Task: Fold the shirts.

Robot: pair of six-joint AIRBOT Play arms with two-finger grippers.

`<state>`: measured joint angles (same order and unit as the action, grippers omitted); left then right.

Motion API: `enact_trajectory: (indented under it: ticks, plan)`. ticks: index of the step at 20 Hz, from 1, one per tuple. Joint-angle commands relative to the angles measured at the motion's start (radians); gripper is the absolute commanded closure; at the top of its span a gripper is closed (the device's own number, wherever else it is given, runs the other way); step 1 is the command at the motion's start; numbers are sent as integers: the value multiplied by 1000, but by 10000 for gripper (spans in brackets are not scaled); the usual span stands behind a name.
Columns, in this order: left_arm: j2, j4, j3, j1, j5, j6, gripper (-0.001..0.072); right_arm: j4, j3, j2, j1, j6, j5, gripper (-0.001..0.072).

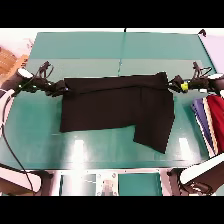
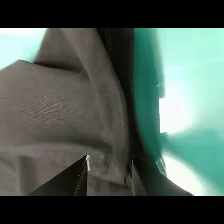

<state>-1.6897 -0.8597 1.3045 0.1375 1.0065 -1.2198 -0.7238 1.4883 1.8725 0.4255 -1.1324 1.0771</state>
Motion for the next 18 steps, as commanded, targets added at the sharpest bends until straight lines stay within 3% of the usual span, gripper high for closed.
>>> enact_trajectory:
  ticks: [1, 2, 3, 4, 5, 7, 10, 14, 18]
  plan:
    - [2, -2, 70, 50, 232, -68, 161, -3, 66, -5, 60, -49, 177, 397]
    - [2, -2, 101, 78, 306, -97, 161, -6, 66, -15, 84, -70, 223, 411]
    - [2, -2, 126, 105, 370, -137, 165, -19, 66, -24, 104, -82, 275, 501]
    - [2, -1, 146, 127, 430, -169, 352, -39, 59, -35, 117, -91, 319, 612]
    - [2, -1, 161, 142, 494, -167, 685, -59, 37, -57, 126, -91, 348, 702]
    - [11, -9, 161, 144, 569, -171, 683, -74, -41, -124, 132, -97, 357, 700]
    - [133, -108, 62, 116, 527, -187, 683, -114, -200, -264, 133, -98, 357, 701]
    - [468, -141, -271, 105, 440, -164, 683, -253, -471, -508, 142, -126, 336, 701]
    - [831, -153, -628, 104, 296, -205, 681, -248, -719, -710, 156, -148, 214, 700]
